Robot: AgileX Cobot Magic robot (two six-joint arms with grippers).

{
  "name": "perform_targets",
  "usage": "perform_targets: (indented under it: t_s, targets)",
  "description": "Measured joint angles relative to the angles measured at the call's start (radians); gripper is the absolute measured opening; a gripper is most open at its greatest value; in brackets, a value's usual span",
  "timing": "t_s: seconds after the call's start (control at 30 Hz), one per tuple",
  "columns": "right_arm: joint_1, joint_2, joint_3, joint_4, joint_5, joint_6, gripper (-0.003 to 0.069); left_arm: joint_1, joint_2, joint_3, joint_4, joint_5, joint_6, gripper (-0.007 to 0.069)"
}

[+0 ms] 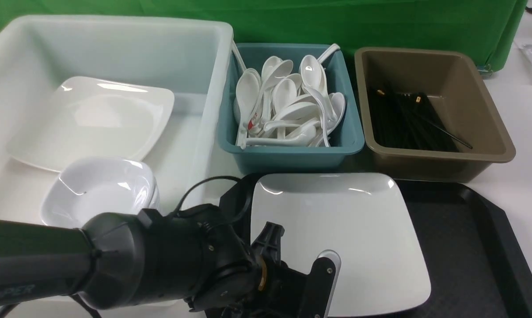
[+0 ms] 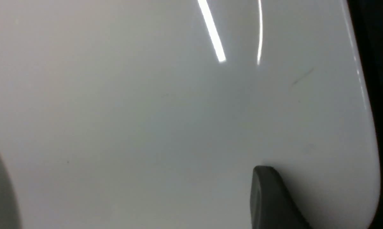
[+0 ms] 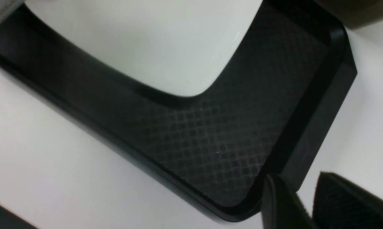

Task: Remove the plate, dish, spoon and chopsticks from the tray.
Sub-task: Use the left arm to grab a plate from the dinner plate, then use the left arm to put the plate into the large storage box on the left

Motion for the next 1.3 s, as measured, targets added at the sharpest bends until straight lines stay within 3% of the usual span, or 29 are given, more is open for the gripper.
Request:
perform_targets:
  t_s: [0.1, 0.3, 0.43, 0.63, 0.97, 1.2, 1.3]
  targets:
    - [0.0, 0.0, 0.0, 0.0, 0.0, 0.0, 0.0205, -0.038, -0.021, -0.006, 0.01, 0.067, -0.013, 0.0224]
    - [0.0, 0.0, 0.0, 0.002, -0.003, 0.003, 0.0211, -0.176, -0.193, -0.006, 0.002, 0.177, -0.122, 0.0076]
    - [0.0, 0.0, -0.017, 0.002, -0.003, 0.005, 0.0212, -0.236, -0.34, -0.007, -0.009, 0.262, -0.171, 0.0031]
    - [0.0, 0.0, -0.073, -0.022, -0.003, 0.051, 0.0197, -0.253, -0.47, -0.008, -0.023, 0.268, -0.189, 0.0022]
    - [0.0, 0.0, -0.16, -0.084, 0.001, 0.096, 0.0025, -0.253, -0.619, -0.035, -0.031, 0.245, -0.2, 0.0029]
    - [0.0, 0.0, -0.178, -0.144, 0.001, 0.137, 0.0023, -0.253, -0.688, -0.1, -0.002, 0.205, -0.208, 0.003]
    - [0.0, 0.0, -0.178, -0.147, -0.003, 0.15, 0.0023, -0.24, -0.702, -0.141, 0.11, 0.213, -0.3, 0.0031]
